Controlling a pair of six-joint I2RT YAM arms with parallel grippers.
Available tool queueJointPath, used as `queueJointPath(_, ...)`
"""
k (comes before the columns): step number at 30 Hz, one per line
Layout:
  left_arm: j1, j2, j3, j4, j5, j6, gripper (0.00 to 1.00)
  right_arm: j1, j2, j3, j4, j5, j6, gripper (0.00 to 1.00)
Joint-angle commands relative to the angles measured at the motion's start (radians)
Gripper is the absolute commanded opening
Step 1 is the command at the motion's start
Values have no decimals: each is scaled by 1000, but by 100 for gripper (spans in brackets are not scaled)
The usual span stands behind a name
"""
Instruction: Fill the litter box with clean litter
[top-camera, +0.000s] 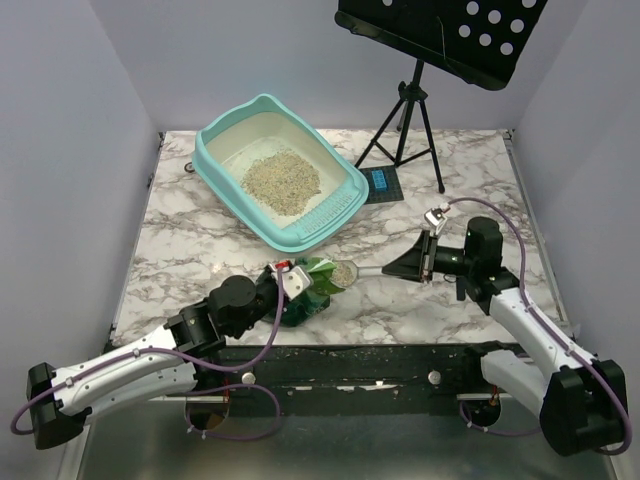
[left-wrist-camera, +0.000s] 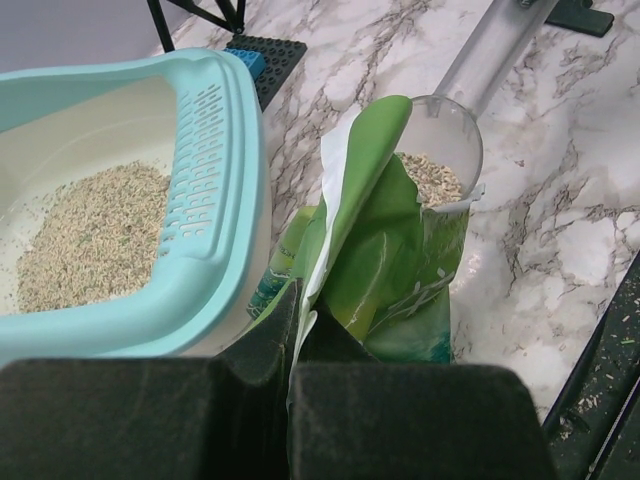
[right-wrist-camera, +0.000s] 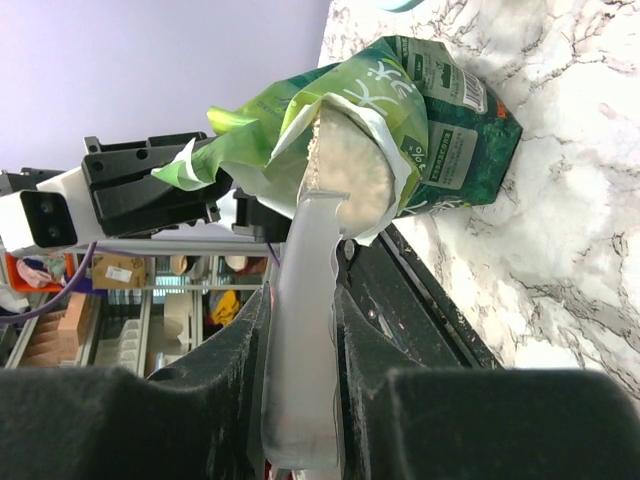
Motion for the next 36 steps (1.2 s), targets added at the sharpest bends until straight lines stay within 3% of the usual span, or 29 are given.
queueJointPath(1, -9, -4, -24, -16, 15, -14, 0, -36, -55, -44, -5, -21, 20, 1)
queueJointPath(24, -7, -214, -44, 17, -55, -14, 0, -59, -239, -126, 0, -106, 147, 1)
queueJointPath(36, -7, -244, -43, 3, -65, -3, 0, -59, -321, -100, -60, -84, 192, 1)
